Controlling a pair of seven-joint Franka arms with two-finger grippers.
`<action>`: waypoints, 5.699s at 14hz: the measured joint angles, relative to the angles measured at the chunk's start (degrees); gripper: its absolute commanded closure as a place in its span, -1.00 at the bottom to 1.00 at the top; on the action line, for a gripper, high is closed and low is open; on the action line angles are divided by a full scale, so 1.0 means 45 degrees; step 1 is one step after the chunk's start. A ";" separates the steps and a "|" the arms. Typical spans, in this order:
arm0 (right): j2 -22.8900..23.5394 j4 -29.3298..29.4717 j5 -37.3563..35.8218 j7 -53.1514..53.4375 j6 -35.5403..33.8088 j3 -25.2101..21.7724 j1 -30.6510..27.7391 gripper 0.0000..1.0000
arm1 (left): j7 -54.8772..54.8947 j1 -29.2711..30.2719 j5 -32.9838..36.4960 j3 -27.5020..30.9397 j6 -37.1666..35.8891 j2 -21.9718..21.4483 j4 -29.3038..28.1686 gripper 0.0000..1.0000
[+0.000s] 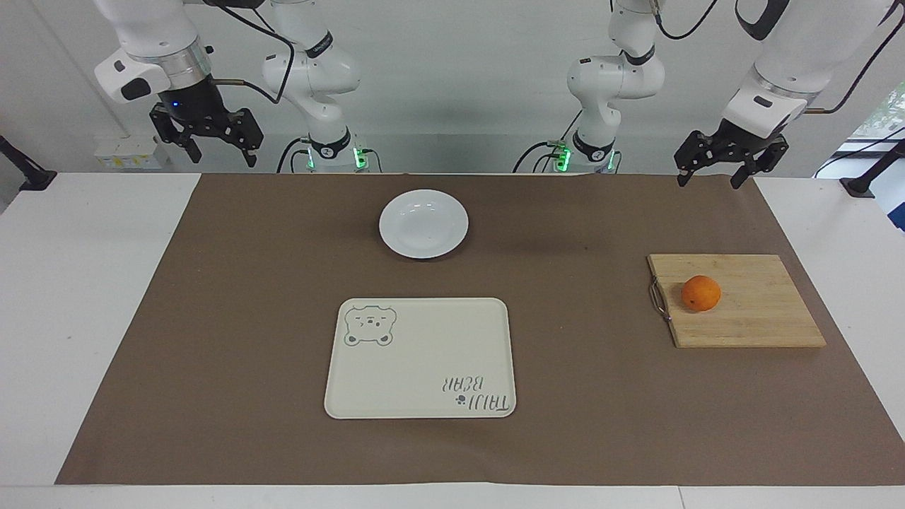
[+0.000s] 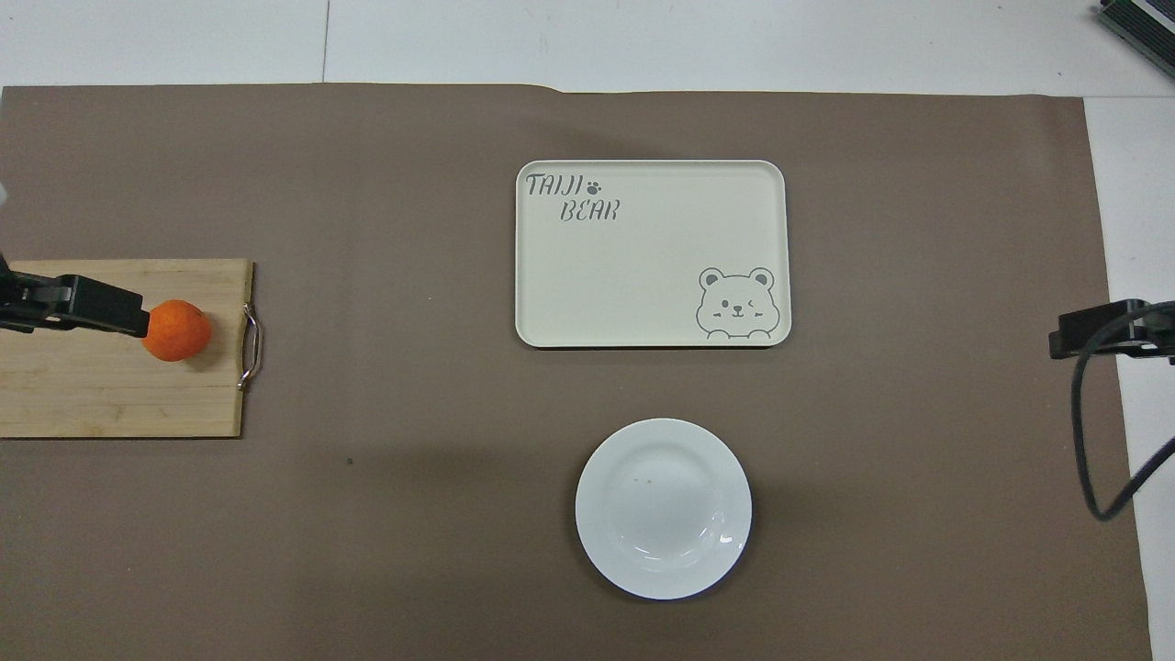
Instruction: Place orange and plate with both arms
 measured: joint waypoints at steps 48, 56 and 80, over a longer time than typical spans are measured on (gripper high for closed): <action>-0.0001 0.0000 0.0001 0.0000 0.0000 -0.0050 -0.0081 -1.00 | 0.3579 0.2610 0.0000 0.0120 0.4364 0.0631 -0.3296 -1.00; -0.0001 0.0000 0.0001 0.0000 0.0000 -0.0050 -0.0082 -1.00 | 0.4037 0.2618 0.0000 0.0112 0.6742 0.1912 -0.4285 -1.00; -0.0001 0.0000 0.0001 0.0000 0.0000 -0.0050 -0.0082 -1.00 | 0.4060 0.2621 -0.0472 0.0052 0.9493 0.3526 -0.5612 -0.82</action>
